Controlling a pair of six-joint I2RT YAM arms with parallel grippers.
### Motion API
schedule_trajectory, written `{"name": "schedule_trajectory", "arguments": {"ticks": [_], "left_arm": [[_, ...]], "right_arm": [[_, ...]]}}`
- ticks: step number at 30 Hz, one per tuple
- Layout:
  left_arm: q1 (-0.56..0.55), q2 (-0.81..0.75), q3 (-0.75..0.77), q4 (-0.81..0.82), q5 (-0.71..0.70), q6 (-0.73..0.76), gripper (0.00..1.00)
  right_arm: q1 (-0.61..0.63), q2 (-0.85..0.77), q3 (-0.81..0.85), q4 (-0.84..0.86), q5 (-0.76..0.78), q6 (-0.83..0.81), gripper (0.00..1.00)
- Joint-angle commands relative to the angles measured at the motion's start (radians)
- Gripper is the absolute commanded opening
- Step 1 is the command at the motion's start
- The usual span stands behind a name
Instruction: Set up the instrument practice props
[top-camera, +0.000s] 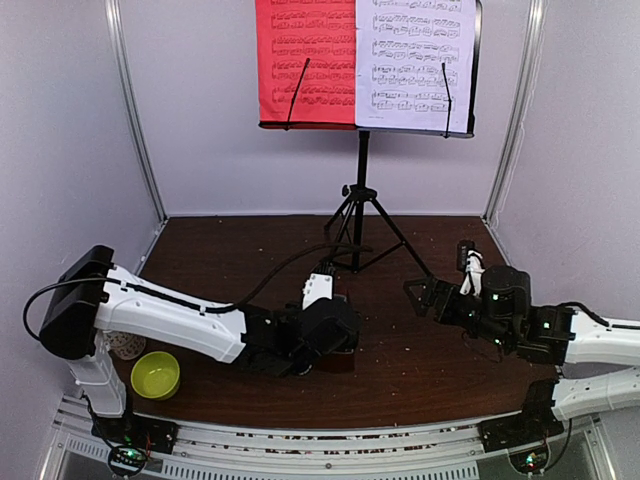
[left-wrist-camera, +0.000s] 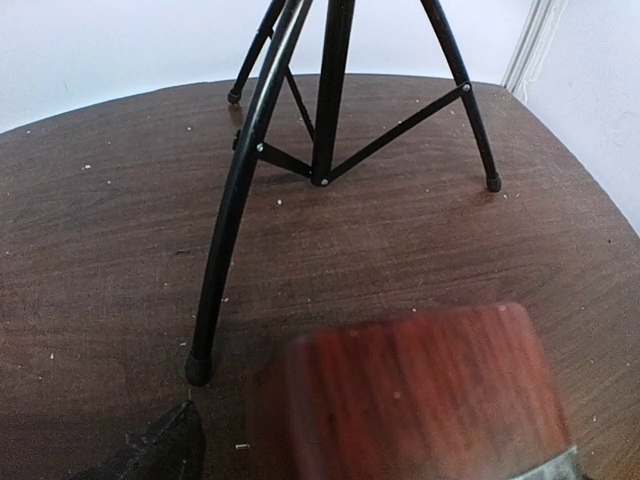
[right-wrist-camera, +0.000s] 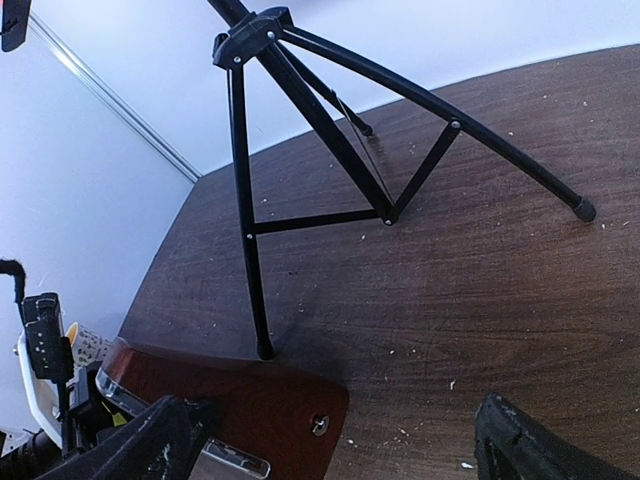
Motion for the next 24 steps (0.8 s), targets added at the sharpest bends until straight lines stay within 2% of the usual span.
{"name": "schedule_trajectory", "arguments": {"ticks": [1, 6, 9, 15, 22, 24], "left_arm": [[0.031, 0.026, 0.019, -0.045, -0.017, -0.036, 0.89], [0.032, 0.02, 0.032, -0.082, -0.012, -0.004, 0.75], [0.032, -0.005, 0.014, -0.097, -0.01, 0.013, 0.62], [0.032, -0.105, -0.084, 0.005, 0.024, 0.095, 0.43], [0.027, -0.193, -0.164, 0.137, 0.074, 0.241, 0.32], [0.018, -0.218, -0.179, 0.183, 0.086, 0.336, 0.31]], "right_arm": [[-0.006, 0.012, -0.009, 0.018, -0.019, 0.001, 1.0], [-0.006, 0.026, -0.01, 0.032, -0.025, -0.015, 1.0], [-0.005, 0.025, -0.029, 0.062, -0.037, -0.05, 1.0], [-0.004, 0.028, -0.082, 0.155, -0.126, -0.161, 1.0], [0.014, 0.07, -0.107, 0.22, -0.225, -0.247, 1.0], [0.03, 0.079, -0.12, 0.253, -0.227, -0.264, 0.99]]}}
